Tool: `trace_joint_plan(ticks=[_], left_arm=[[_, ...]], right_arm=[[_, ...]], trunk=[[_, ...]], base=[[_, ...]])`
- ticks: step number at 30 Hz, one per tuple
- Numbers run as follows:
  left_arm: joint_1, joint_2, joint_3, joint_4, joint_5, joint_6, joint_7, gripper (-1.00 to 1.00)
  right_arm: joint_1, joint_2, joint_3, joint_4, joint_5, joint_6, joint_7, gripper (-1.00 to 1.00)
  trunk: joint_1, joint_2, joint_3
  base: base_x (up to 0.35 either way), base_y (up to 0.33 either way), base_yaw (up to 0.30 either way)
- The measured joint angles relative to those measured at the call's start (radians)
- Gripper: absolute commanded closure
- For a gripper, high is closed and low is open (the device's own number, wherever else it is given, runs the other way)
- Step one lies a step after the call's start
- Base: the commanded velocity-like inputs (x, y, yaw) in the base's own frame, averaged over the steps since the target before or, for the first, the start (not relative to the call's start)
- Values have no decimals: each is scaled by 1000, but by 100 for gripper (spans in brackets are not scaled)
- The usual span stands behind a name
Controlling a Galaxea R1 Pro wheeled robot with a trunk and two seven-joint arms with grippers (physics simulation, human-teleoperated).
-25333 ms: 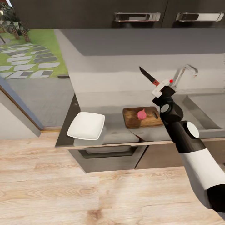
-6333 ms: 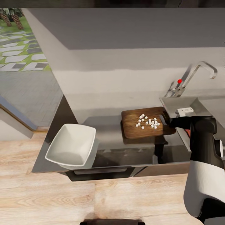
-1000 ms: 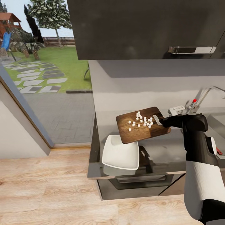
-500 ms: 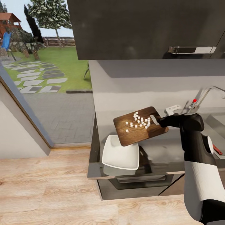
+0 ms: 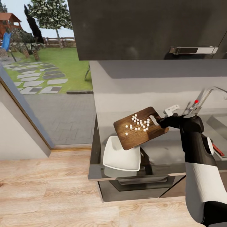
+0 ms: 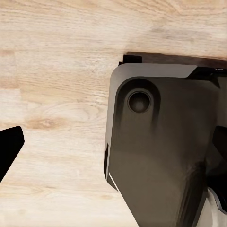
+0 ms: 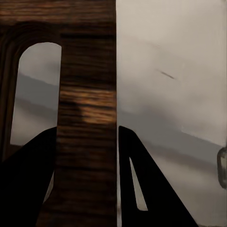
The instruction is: In the kitchen, take the Vidalia onion out of the sink, dice it on the chopping board with the paring knife, put the diced onion into the bowl on the countertop, then place both the paring knife and the chopping board into the sink.
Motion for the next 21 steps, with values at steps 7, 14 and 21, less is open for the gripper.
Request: trace_joint_plan(ticks=[7,14,21], left_arm=[[0,0,0,0,0,0,0,-100],[0,0,0,0,0,0,0,-100],[0,0,0,0,0,0,0,-100]], right_arm=[[0,0,-1,23,-1,-62,-13,100],[0,0,-2,31,0,-87,-25,100],[0,1,-1,35,-1,-117,-29,100]], trunk=[[0,0,0],[0,0,0],[0,0,0]], base=[[0,0,0],[0,0,0],[0,0,0]])
